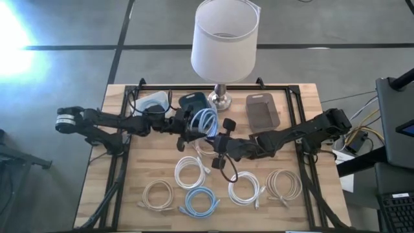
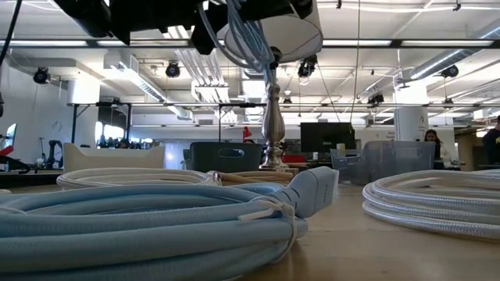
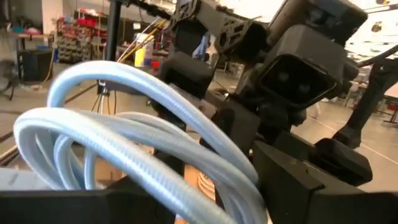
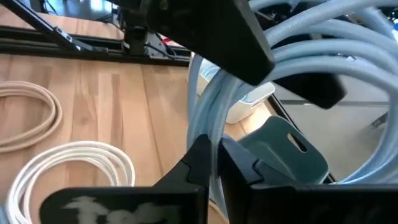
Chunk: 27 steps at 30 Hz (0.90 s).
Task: Pick & Place USB Port
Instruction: Put the right blue charger cable into the white bin
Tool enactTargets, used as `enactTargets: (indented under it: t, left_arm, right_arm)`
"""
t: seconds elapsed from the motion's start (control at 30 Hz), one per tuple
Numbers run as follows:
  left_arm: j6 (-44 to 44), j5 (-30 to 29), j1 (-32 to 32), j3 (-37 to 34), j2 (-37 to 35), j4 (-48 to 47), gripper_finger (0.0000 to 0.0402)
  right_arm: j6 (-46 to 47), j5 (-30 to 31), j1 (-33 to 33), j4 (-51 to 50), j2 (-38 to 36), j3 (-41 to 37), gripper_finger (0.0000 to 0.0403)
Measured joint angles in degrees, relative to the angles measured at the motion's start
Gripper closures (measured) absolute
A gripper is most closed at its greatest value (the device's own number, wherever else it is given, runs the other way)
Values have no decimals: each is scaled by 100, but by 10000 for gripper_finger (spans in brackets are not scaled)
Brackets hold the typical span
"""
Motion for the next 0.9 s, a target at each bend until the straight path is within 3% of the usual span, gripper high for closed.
enactTargets:
  t: [0.23, 0.43, 0.63, 0.9]
  left_arm:
    - [-238, -70, 22, 0, -6, -796, 300]
    - [-376, -271, 110, 10, -170, -1644, 351]
    - [-519, -866, 311, 267, -873, -3789, 351]
    - [-928, -1749, 532, 1052, -1990, -7369, 348]
  right_arm:
    - [-331, 77, 35, -61, -34, -2, 327]
    - [322, 195, 78, -674, -21, -2, 285]
    - [786, 190, 269, -1259, -22, -2, 266]
    - [784, 186, 428, -1325, -23, -2, 264]
